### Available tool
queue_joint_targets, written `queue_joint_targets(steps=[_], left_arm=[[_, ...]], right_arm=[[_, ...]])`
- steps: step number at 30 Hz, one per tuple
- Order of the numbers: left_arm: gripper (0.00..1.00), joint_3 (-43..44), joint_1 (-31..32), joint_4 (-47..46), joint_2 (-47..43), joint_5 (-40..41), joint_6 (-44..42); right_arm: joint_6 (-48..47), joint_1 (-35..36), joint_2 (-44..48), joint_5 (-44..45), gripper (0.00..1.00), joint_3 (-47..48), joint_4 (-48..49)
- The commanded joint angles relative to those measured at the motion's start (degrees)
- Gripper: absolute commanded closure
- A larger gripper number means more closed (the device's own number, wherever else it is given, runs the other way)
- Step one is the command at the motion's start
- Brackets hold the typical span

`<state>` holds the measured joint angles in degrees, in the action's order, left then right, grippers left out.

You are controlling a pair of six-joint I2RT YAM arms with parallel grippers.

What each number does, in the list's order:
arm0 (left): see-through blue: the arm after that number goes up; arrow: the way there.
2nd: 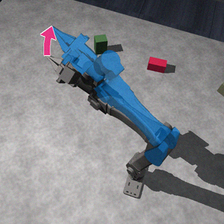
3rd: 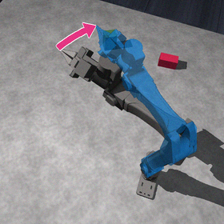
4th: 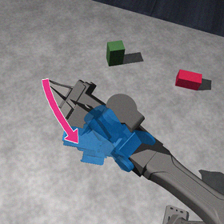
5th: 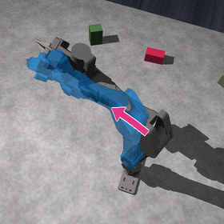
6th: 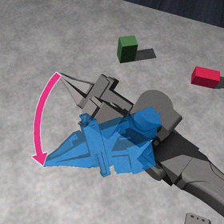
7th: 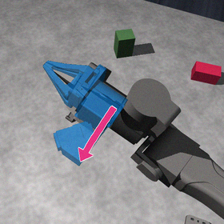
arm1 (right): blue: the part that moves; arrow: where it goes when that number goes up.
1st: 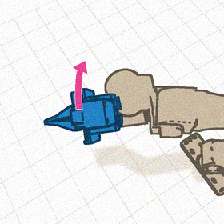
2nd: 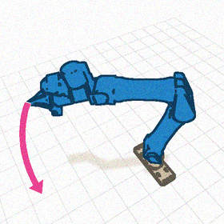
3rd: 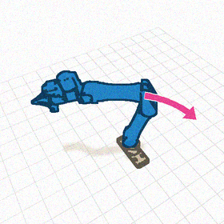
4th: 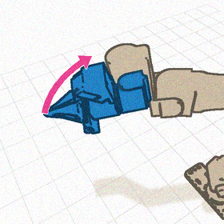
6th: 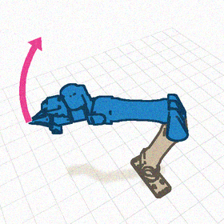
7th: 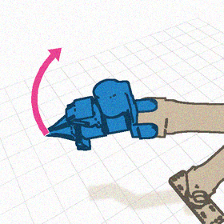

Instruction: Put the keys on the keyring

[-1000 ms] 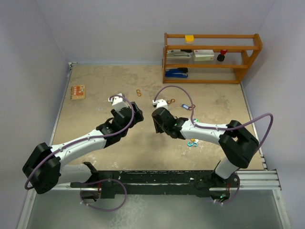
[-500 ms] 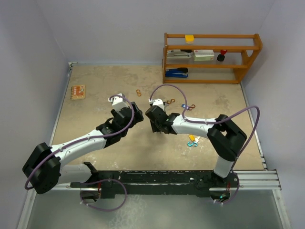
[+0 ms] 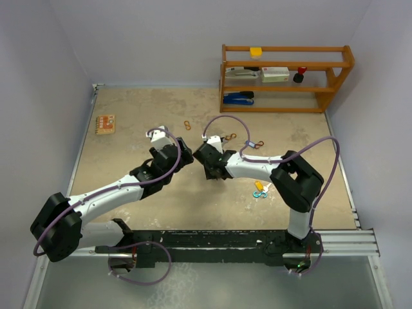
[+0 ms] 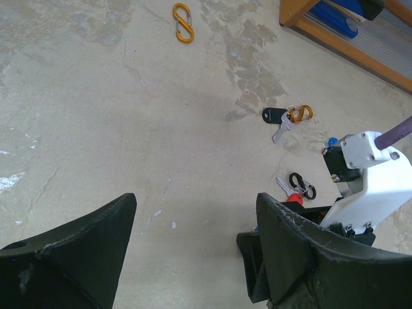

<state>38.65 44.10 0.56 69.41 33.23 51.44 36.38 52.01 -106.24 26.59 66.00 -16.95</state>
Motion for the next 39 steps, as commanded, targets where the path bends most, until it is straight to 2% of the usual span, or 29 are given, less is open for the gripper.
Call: queue_joint_targets(steps=[1,7,16,31,39], left_arm=[[0.27,0.19,-0.46,-1.35,-1.17,0.43,-0.49],[0.27,0.3,-0.5,-1.35,-1.2,0.35,-0.48],[0.28,0.37,-0.5,-1.35,-0.92,0.41,-0.46],[0.27,0.34,-0.55,-0.89,-1.77,0.59,-0.15],[0.28,0.5,-0.57,-0.32,-1.15,0.71,-0.42]], right_arm=[[1.97,0.11,0.13,1.97,0.54,2.03,-2.65],[3.06,0.11,-0.87,4.36,0.58,2.81,-4.9],[3.4,0.11,-0.66,6.73,0.71,2.32,-4.97],[1.76,0.11,0.71,6.78,0.74,0.28,-2.85],[-3.96,0.11,5.08,5.7,0.77,-4.88,5.28]])
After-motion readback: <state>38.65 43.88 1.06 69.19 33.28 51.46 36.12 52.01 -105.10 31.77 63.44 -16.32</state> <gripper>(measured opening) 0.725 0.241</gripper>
